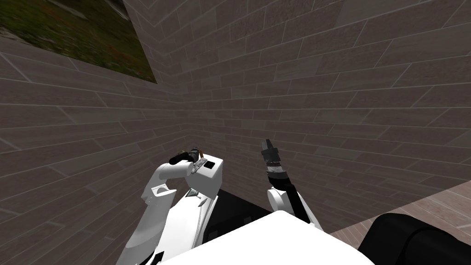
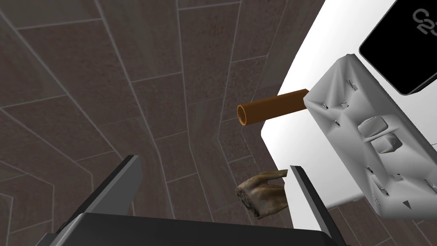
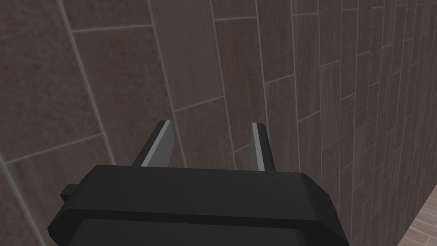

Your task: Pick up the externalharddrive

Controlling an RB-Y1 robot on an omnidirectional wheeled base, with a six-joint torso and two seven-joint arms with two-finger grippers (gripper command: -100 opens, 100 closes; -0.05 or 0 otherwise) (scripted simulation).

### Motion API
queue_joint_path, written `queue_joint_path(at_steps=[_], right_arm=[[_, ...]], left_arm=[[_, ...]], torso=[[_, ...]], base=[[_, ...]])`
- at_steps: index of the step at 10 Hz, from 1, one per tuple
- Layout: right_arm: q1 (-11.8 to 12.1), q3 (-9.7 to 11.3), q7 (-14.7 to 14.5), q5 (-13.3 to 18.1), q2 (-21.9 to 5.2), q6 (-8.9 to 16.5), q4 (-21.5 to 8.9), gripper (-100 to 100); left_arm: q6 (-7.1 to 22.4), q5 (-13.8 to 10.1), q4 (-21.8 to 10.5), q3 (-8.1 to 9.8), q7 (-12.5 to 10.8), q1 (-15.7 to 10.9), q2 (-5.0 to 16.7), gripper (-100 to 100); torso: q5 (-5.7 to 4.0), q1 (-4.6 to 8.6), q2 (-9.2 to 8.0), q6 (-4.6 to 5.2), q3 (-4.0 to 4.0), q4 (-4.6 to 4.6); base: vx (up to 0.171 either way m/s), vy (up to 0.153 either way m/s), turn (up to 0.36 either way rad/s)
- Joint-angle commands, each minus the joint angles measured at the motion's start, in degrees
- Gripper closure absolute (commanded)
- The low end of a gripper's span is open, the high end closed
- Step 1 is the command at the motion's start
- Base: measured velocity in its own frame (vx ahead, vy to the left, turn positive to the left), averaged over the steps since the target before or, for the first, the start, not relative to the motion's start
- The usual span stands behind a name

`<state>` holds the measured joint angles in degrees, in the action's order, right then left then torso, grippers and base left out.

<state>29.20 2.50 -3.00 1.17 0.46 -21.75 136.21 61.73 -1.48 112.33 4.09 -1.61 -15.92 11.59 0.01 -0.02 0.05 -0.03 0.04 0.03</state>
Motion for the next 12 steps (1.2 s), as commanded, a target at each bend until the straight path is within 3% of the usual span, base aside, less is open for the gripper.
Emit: queue_joint_path(at_steps=[1, 3, 6, 8, 9, 12], right_arm=[[0.0, 0.0, 0.0, 0.0, 0.0, 0.0, 0.0, 0], [0.0, 0.0, 0.0, 0.0, 0.0, 0.0, 0.0, 0], [0.0, 0.0, 0.0, 0.0, 0.0, 0.0, 0.0, 0], [0.0, 0.0, 0.0, 0.0, 0.0, 0.0, 0.0, 0], [0.0, 0.0, 0.0, 0.0, 0.0, 0.0, 0.0, 0], [0.0, 0.0, 0.0, 0.0, 0.0, 0.0, 0.0, 0]], left_arm=[[2.86, -0.03, -2.17, 0.41, 0.17, -2.04, 0.14, -100], [4.83, -0.03, -2.17, 0.41, 0.17, -2.04, 0.14, -100], [10.41, 0.33, -6.39, 0.96, 0.53, -5.78, 0.01, -100], [12.65, 0.33, -6.39, 0.96, 0.53, -5.78, 0.01, -100], [14.86, 0.55, -8.53, 1.21, 0.77, -7.5, -0.14, -100], [19.42, 0.79, -10.66, 1.45, 1.03, -9.11, -0.37, -100]], torso=[[0.0, 0.0, 0.0, 0.0, 0.0, 0.0], [0.0, -0.02, 0.04, 0.0, 0.02, 0.01], [0.0, -0.02, 0.04, 0.0, 0.02, 0.01], [0.01, -0.03, 0.07, 0.0, 0.04, 0.02], [0.0, -0.01, 0.01, -0.01, 0.01, 0.0], [0.0, -0.02, 0.08, 0.01, 0.04, 0.01]], base=[[0.026, 0.005, -0.031], [0.019, 0.011, -0.008], [0.031, 0.013, -0.029], [0.022, 0.011, -0.01], [0.023, 0.011, -0.029], [0.033, 0.017, -0.029]])
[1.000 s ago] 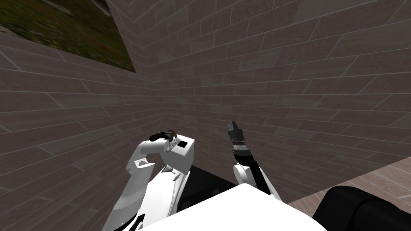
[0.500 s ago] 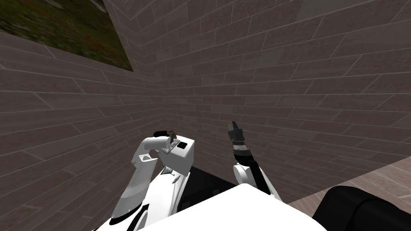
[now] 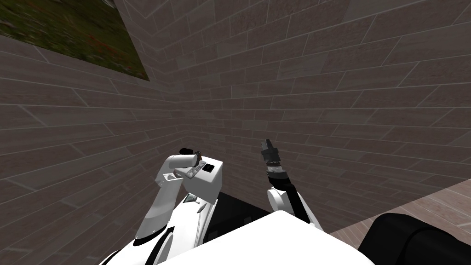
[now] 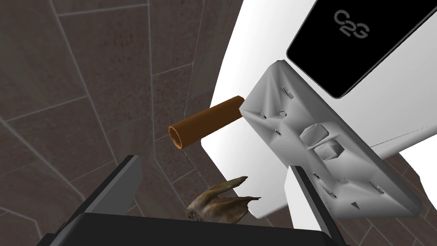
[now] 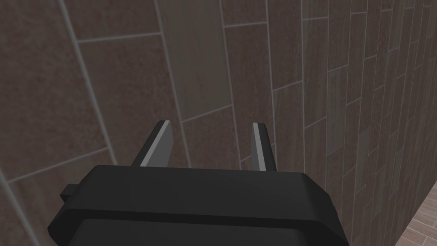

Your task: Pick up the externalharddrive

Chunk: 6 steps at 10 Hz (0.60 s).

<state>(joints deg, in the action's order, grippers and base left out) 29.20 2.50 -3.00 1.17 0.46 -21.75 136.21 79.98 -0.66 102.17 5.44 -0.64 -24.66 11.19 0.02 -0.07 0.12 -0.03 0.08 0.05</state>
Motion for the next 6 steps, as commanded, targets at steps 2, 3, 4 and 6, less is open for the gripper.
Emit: queue_joint_path(at_steps=[2, 3, 4, 6], right_arm=[[0.0, 0.0, 0.0, 0.0, 0.0, 0.0, 0.0, 0], [0.0, 0.0, 0.0, 0.0, 0.0, 0.0, 0.0, 0], [0.0, 0.0, 0.0, 0.0, 0.0, 0.0, 0.0, 0], [0.0, 0.0, 0.0, 0.0, 0.0, 0.0, 0.0, 0]], left_arm=[[3.93, 0.22, -2.61, 0.32, 0.36, -1.86, -0.28, -100], [4.92, 0.22, -2.61, 0.32, 0.36, -1.86, -0.28, -100], [6.74, 0.49, -4.66, 0.52, 0.67, -3.25, -0.7, -100], [9.79, 0.76, -6.67, 0.7, 1.0, -4.52, -1.22, -100]], torso=[[0.0, 0.02, -0.06, 0.0, -0.03, -0.01], [-0.01, 0.04, -0.03, 0.01, -0.02, -0.01], [-0.01, 0.04, -0.04, 0.0, -0.02, -0.01], [0.0, 0.0, -0.01, 0.0, -0.01, 0.0]], base=[[0.02, 0.01, -0.019], [0.026, 0.011, -0.021], [0.034, 0.017, -0.036], [0.037, 0.021, -0.032]])
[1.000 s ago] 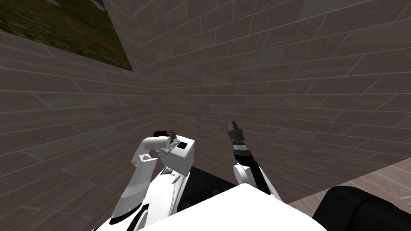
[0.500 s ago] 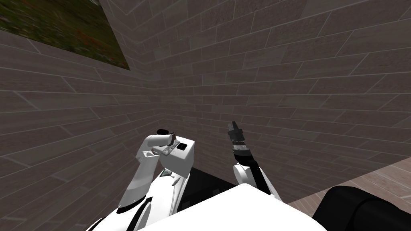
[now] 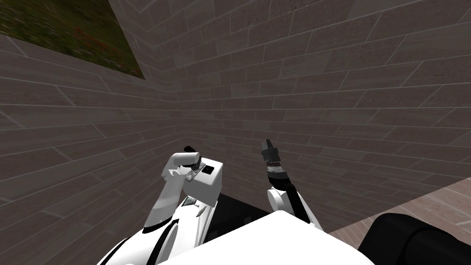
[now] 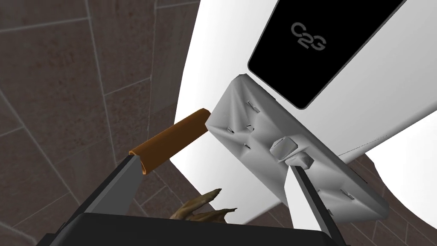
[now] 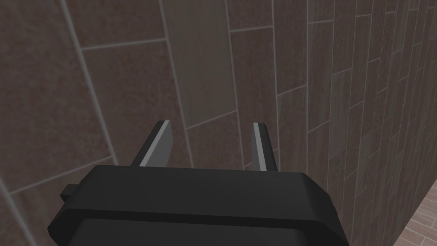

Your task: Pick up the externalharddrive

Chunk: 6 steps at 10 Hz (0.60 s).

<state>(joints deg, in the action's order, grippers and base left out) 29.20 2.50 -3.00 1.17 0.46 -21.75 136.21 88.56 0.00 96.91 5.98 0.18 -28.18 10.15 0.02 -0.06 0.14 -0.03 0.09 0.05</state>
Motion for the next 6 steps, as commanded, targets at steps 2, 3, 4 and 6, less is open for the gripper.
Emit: queue_joint_path(at_steps=[2, 3, 4, 6], right_arm=[[0.0, 0.0, 0.0, 0.0, 0.0, 0.0, 0.0, 0], [0.0, 0.0, 0.0, 0.0, 0.0, 0.0, 0.0, 0], [0.0, 0.0, 0.0, 0.0, 0.0, 0.0, 0.0, 0], [0.0, 0.0, 0.0, 0.0, 0.0, 0.0, 0.0, 0]], left_arm=[[4.3, 0.38, -3.34, 0.32, 0.52, -2.16, -0.8, -100], [5.28, 0.38, -3.34, 0.32, 0.52, -2.16, -0.8, -100], [7.24, 0.65, -5.19, 0.47, 0.86, -3.19, -1.53, -100], [9.96, 0.91, -6.95, 0.6, 1.2, -4.1, -2.38, -100]], torso=[[0.0, 0.01, -0.02, -0.01, -0.01, 0.0], [0.0, -0.01, 0.01, 0.0, 0.0, 0.0], [0.0, 0.0, -0.02, -0.01, -0.01, 0.0], [0.0, 0.02, -0.02, -0.02, -0.01, 0.0]], base=[[0.037, 0.021, -0.033], [0.033, 0.021, -0.025], [0.038, 0.017, -0.034], [0.036, 0.016, -0.029]])
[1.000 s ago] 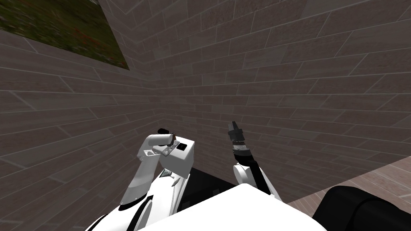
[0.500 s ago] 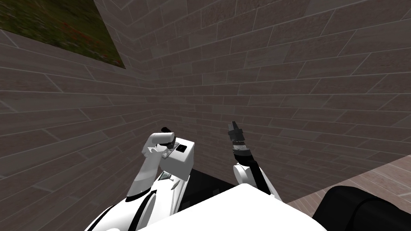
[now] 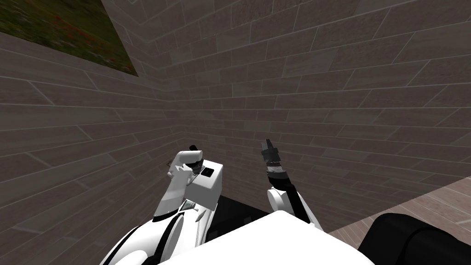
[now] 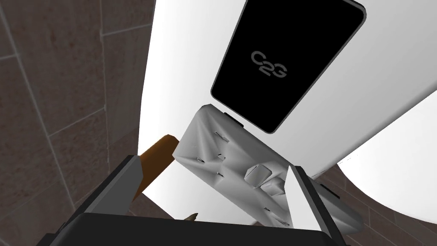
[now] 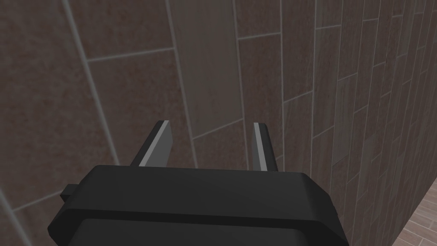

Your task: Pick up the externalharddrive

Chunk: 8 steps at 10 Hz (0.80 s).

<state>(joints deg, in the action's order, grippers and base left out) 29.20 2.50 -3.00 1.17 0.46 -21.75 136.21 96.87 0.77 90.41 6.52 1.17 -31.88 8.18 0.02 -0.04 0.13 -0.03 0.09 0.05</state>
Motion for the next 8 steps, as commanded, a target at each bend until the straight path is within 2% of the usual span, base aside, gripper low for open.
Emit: queue_joint_path(at_steps=[1, 3, 4, 5, 6, 8], right_arm=[[0.0, 0.0, 0.0, 0.0, 0.0, 0.0, 0.0, 0], [0.0, 0.0, 0.0, 0.0, 0.0, 0.0, 0.0, 0], [0.0, 0.0, 0.0, 0.0, 0.0, 0.0, 0.0, 0], [0.0, 0.0, 0.0, 0.0, 0.0, 0.0, 0.0, 0], [0.0, 0.0, 0.0, 0.0, 0.0, 0.0, 0.0, 0], [0.0, 0.0, 0.0, 0.0, 0.0, 0.0, 0.0, 0]], left_arm=[[2.11, 0.14, -0.45, 0.06, 0.21, -0.4, -0.41, -100], [5.81, 0.62, -3.64, 0.27, 0.84, -1.88, -2.45, -100], [6.72, 0.62, -3.64, 0.27, 0.84, -1.88, -2.45, -100], [8.79, 0.82, -5.03, 0.36, 1.11, -2.44, -3.66, -100], [8.88, 0.82, -5.03, 0.36, 1.11, -2.44, -3.66, -100], [12.71, 1.14, -7.32, 0.48, 1.56, -3.2, -6.45, -100]], torso=[[0.0, 0.0, 0.0, 0.0, 0.0, 0.0], [0.0, 0.02, -0.01, 0.0, 0.0, 0.0], [0.0, -0.01, 0.05, 0.0, 0.03, 0.01], [0.0, 0.0, 0.03, -0.01, 0.02, 0.01], [-0.01, 0.04, 0.02, 0.0, 0.01, 0.01], [-0.01, 0.06, -0.05, 0.0, -0.03, -0.01]], base=[[0.031, 0.014, -0.024], [0.048, 0.018, -0.048], [0.045, 0.019, -0.022], [0.039, 0.009, -0.028], [0.026, 0.005, -0.02], [0.039, 0.006, -0.04]])
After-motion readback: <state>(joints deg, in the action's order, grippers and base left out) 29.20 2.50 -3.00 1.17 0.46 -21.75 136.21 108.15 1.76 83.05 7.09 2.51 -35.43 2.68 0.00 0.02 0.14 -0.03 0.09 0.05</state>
